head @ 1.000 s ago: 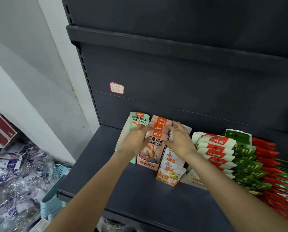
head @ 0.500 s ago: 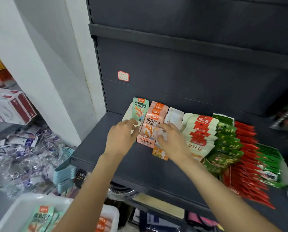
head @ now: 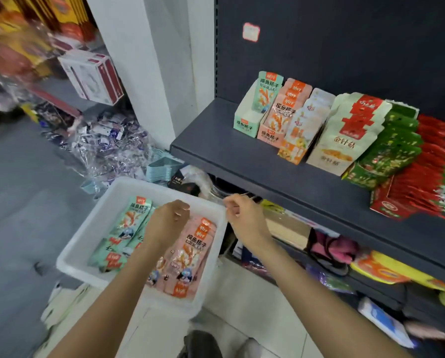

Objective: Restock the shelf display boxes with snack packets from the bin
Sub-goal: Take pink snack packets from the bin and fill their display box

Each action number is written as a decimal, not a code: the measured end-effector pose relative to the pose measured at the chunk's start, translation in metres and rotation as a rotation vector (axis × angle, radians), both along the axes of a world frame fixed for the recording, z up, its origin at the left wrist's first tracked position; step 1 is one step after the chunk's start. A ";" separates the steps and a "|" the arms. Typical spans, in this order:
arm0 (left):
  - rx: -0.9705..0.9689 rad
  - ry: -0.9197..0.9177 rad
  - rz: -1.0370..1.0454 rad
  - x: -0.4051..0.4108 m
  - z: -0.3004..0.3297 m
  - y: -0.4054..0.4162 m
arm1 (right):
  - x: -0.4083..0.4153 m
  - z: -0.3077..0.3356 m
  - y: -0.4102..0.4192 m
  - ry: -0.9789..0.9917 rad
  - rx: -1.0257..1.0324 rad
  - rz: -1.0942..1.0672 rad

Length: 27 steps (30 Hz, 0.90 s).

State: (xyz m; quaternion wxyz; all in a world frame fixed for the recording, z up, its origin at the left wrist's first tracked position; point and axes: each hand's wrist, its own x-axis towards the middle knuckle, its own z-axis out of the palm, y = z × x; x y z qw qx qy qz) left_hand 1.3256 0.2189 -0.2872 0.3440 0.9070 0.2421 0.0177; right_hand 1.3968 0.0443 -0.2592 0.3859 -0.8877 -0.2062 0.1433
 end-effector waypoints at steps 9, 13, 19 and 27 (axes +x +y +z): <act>-0.002 0.178 -0.142 -0.048 -0.065 0.097 | -0.066 -0.071 0.094 0.226 -0.083 -0.106; 0.050 0.285 -0.315 -0.046 -0.083 0.126 | -0.080 -0.098 0.118 0.308 -0.136 -0.257; 0.171 0.333 -0.515 -0.038 -0.110 0.148 | -0.087 -0.130 0.134 0.431 -0.242 -0.380; 0.243 0.376 -0.581 -0.040 -0.137 0.153 | -0.096 -0.146 0.153 0.533 -0.311 -0.316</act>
